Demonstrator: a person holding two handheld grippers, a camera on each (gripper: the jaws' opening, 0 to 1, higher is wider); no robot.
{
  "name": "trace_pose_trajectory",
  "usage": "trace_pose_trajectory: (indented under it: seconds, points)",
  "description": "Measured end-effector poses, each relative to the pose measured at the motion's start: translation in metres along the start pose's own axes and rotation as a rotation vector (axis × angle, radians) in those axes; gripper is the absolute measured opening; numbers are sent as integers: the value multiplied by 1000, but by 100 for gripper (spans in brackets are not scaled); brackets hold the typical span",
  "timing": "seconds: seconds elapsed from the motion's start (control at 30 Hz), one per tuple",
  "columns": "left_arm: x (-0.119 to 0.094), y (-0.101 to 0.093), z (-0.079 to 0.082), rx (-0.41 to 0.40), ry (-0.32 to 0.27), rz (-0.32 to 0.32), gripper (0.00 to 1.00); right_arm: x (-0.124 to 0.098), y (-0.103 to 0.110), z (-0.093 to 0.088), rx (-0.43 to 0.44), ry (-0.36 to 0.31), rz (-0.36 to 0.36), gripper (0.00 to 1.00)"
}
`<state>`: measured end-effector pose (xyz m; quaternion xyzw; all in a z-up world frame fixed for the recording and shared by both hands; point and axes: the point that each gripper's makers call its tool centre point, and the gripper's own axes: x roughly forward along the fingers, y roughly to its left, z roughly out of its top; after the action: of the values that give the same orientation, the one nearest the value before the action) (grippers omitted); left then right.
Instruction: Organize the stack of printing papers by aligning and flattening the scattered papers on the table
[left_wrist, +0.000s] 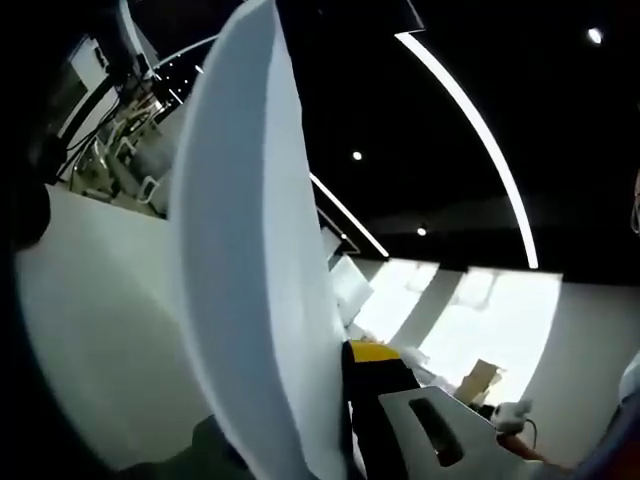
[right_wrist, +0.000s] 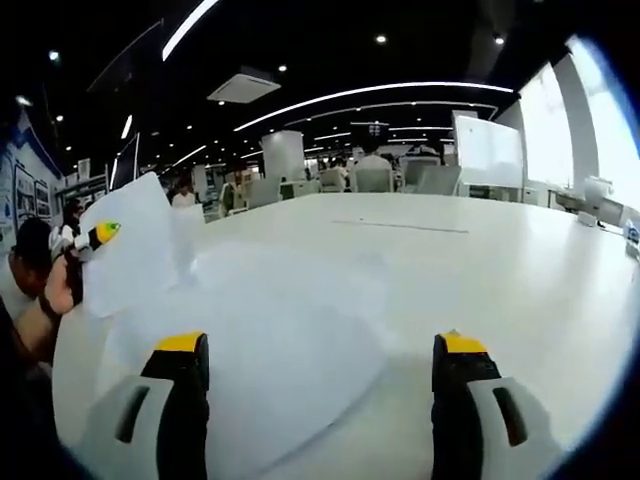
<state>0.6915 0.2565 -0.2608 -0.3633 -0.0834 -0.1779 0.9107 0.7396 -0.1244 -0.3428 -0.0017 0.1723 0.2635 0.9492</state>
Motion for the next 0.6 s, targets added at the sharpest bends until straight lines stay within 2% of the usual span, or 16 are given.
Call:
trace_pose_trajectory:
  seconds: [0.4, 0.6]
  points:
    - [1, 0, 0, -6, 1, 1, 6, 2, -2, -5, -33, 31, -23, 88]
    - [1, 0, -1, -6, 2, -1, 7, 2, -2, -5, -21, 28, -17, 89]
